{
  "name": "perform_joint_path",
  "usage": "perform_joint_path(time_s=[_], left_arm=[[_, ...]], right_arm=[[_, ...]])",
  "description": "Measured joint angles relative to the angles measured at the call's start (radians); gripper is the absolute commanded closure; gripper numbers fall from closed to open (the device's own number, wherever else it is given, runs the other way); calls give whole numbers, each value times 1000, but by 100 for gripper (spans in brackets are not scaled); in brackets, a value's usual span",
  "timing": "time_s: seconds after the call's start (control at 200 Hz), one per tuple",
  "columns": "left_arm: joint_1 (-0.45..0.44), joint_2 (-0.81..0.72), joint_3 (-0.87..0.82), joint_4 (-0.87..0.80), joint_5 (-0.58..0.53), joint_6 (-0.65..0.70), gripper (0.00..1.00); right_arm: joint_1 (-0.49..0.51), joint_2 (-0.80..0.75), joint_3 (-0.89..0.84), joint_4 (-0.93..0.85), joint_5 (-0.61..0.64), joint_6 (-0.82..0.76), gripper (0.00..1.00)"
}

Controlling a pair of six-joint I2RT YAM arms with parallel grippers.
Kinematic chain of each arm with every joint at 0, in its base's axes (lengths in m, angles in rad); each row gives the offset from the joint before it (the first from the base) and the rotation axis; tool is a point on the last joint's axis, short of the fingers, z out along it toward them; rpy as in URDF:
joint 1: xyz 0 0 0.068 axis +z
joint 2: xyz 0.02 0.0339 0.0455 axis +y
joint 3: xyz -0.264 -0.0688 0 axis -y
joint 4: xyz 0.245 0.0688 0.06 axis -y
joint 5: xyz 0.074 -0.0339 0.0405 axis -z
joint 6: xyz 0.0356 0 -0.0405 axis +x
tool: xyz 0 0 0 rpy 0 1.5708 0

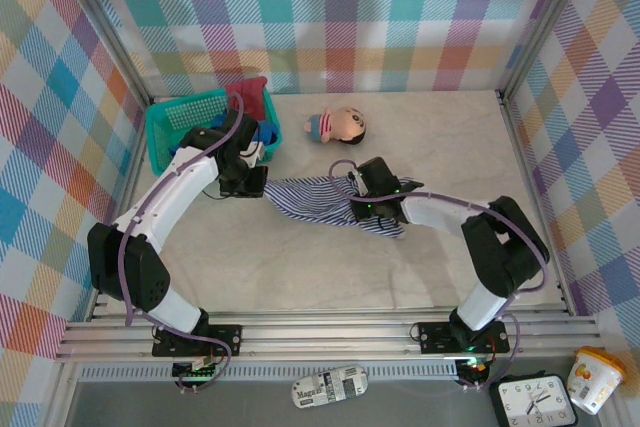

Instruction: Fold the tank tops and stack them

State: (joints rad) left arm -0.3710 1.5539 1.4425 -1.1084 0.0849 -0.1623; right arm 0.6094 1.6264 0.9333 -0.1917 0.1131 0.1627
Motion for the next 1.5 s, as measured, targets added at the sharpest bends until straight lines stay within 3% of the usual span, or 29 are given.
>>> perform_joint_path(time_s=[0.18,0.4,0.54,0.76,0.935,1.05,1.22,1.5], left_arm=[[-3,10,79,-29,-37,21,100],[-60,76,460,-50,-56,61,100],[-69,110,652,-51,-104,97,100],[-69,152,850,-50,-204,169,100],[-69,163,904,-13,-263,230,100],[-69,229,969,35,-250,254,100],[-74,420,1128,135,-164,273,100],[-87,680,1292,438,-10,343,100]], right_arm=[[-43,-226,3,-146,137,-118,95],[-122,-436,179,-290,259,-377,96],[-132,-521,330,-337,214,-527,97],[-121,-628,448,-406,15,-623,98],[-117,-602,518,-407,55,-703,98],[-198,-531,554,-383,115,-748,99],[-392,-389,630,-360,138,-758,99],[-500,-253,855,-276,189,-829,98]])
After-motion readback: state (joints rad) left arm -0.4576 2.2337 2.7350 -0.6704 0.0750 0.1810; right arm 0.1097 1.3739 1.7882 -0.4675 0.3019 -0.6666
